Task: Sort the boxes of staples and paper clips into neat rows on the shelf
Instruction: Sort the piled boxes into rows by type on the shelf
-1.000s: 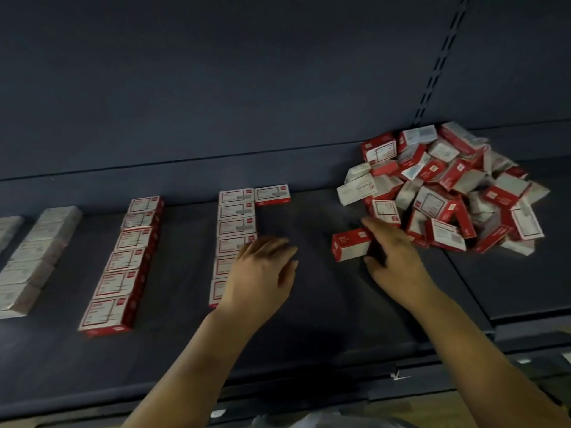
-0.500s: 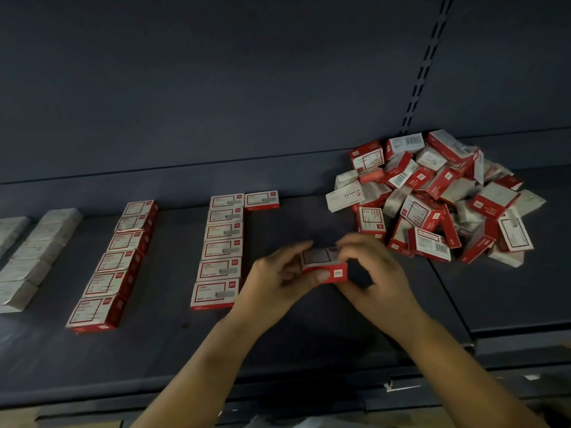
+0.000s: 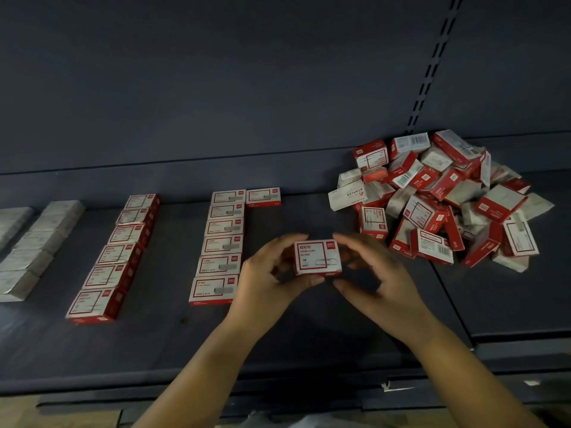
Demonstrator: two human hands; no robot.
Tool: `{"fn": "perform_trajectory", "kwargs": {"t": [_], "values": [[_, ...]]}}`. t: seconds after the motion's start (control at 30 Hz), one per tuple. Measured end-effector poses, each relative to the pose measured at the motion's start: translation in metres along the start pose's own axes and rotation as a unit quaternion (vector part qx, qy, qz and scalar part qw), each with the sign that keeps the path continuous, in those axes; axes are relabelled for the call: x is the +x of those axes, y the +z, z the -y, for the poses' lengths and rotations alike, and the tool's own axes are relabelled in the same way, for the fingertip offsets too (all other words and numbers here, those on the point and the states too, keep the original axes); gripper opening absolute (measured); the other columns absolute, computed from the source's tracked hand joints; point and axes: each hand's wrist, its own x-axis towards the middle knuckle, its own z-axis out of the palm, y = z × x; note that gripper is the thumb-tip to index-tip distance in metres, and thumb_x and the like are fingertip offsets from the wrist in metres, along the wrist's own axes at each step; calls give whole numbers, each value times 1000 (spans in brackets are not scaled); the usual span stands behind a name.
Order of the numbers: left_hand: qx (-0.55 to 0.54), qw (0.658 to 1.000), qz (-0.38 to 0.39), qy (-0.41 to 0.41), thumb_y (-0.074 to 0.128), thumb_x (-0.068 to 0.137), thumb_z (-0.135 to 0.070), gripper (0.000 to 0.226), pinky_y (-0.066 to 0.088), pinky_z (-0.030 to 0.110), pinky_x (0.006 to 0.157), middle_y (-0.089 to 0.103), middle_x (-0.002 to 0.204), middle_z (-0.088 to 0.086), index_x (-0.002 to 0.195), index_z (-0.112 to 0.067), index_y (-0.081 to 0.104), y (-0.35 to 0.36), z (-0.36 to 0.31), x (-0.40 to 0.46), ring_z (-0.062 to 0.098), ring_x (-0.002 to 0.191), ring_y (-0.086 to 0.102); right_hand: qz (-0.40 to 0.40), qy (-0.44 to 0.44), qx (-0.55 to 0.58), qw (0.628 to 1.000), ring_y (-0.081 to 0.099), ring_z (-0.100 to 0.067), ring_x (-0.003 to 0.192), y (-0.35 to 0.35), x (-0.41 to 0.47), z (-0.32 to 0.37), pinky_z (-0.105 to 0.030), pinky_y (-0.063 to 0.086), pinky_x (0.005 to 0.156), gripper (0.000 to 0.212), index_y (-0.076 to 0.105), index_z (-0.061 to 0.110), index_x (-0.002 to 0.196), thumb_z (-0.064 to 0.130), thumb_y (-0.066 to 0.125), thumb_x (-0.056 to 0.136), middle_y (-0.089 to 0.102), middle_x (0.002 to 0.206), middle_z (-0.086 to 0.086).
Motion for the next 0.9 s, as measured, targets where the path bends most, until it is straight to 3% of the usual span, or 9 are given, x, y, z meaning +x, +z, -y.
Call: {"fn": "perform_trajectory", "kwargs": {"t": [0.17,0.27,0.37,0.53,0.73,0.83,0.9], "values": [[-4,1000,28,1,78,68,-4,53,49,15,82,66,103,-8,107,-31,56,-4,7,-5,1,99,62,10,1,-46,999,50,7,104,7,2,-1,-5,37,85,50,52,28,118,23,70,72,54,111,21],[87,993,65,42,79,70,-15,52,45,12,88,61,109,-13,111,-34,54,-11,12,-4,-1,106,56,25,-6,-78,997,52,5,102,9,4,-8,-7,39,85,44,58,25,109,25,73,67,55,107,21],[165,976,108,94,79,71,-23,52,43,16,92,58,113,-11,118,-23,57,-19,17,0,3,110,52,36,-12,-91,995,53,2,101,14,5,-11,-9,40,86,45,58,24,108,28,74,66,57,106,15],[225,964,72,119,75,69,-28,46,39,12,91,53,110,-7,111,-16,62,-35,17,-1,1,103,49,47,-25,-98,994,52,1,105,27,12,-5,-10,39,91,50,53,32,114,42,69,68,55,110,16],[235,970,12,58,80,69,-12,48,34,5,95,51,115,-9,113,-15,62,-73,30,-23,1,110,47,104,-7,-131,986,44,-1,113,54,20,1,2,26,94,61,54,19,127,14,78,72,43,120,19],[229,972,-9,42,81,68,-8,50,37,5,92,50,113,-15,114,-15,62,-100,38,-38,-4,109,49,106,-11,-119,987,46,-1,112,77,24,9,-1,29,95,58,55,17,126,9,76,73,45,119,20],[229,972,-17,42,80,68,-6,49,36,2,88,48,110,-19,113,-16,62,-118,43,-46,-14,106,48,107,-13,-116,987,48,-6,115,95,27,15,-9,35,99,58,55,16,127,9,76,74,48,122,14]]}}
